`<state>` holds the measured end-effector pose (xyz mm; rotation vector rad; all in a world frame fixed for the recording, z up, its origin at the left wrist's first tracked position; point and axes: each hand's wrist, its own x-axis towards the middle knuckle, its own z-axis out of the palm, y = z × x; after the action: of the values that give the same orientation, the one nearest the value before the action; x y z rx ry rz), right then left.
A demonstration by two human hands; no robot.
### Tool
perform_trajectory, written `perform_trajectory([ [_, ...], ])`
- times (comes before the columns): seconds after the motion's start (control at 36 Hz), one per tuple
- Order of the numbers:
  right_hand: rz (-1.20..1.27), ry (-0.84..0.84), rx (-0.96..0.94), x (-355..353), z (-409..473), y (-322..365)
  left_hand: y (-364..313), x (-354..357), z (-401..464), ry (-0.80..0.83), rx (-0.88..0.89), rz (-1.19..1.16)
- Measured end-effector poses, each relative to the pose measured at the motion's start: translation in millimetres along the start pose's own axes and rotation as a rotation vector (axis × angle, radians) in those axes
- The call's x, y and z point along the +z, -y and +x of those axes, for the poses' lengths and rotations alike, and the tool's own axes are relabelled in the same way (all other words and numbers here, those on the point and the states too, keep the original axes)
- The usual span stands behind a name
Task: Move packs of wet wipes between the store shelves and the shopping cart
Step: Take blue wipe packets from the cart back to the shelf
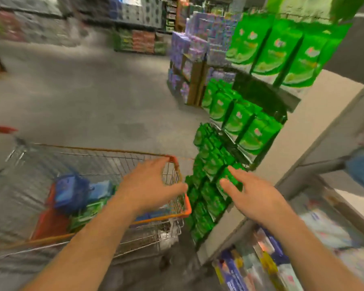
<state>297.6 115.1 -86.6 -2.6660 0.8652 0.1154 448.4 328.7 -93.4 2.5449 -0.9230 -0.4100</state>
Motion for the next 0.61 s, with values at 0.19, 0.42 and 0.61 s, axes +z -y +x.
perform_trajectory([
  [0.19,-0.014,0.009,-0.146,31,52,80,84,-26,11,-0.038,-0.159,-0.081],
  [0.42,-0.043,0.107,-0.260,53,110,135,147,-37,30,-0.066,-0.322,-0.162],
  [0.61,-0.024,0.211,-0.340,85,183,169,191,-48,56,-0.065,-0.460,-0.154],
])
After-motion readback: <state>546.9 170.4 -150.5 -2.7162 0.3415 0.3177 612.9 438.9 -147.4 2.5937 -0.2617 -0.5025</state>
